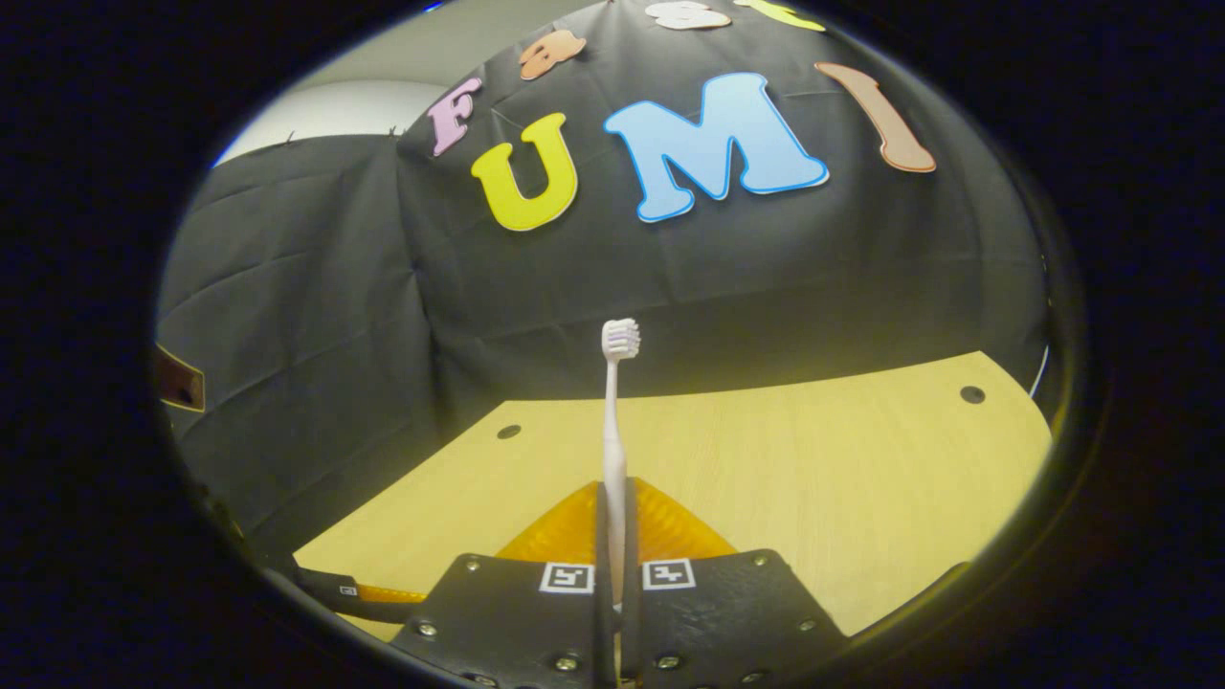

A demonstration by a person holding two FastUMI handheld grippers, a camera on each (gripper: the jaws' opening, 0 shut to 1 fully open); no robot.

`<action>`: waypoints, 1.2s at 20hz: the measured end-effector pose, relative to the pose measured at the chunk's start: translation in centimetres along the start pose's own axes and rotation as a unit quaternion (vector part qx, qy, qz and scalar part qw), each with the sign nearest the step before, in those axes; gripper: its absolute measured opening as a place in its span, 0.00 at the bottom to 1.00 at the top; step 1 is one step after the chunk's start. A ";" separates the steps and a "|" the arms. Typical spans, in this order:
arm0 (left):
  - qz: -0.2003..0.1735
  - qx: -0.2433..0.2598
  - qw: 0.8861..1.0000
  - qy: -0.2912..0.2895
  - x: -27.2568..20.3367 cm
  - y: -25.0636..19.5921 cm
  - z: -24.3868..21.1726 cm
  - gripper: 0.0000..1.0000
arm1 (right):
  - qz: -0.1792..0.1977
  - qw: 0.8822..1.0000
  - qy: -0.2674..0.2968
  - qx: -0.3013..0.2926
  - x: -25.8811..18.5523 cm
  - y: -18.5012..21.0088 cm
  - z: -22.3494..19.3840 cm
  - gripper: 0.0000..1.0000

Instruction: Put the toothbrush and toothpaste on the desktop into the cup, then pick up the cup and place it on the coaster on the desktop.

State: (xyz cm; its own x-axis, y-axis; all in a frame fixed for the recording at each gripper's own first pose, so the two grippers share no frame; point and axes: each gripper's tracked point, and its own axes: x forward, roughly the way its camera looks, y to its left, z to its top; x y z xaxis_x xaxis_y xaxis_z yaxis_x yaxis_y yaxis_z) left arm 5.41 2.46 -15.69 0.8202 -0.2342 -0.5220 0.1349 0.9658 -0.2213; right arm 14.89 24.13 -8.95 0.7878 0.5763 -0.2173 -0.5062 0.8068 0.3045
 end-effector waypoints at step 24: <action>-0.010 -0.009 1.000 0.023 -0.2 -0.6 0.0 0.90 | 0.000 1.000 -0.001 0.006 -2.4 -1.4 2.0 0.89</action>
State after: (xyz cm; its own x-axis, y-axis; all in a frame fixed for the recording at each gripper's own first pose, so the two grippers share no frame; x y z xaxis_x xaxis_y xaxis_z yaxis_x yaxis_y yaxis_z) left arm 5.15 1.89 -15.45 0.7913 -0.2583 -0.5542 0.1403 0.9589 -0.2467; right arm 14.40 21.40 -6.98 0.7881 0.5764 -0.2160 -0.5022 0.8050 0.3158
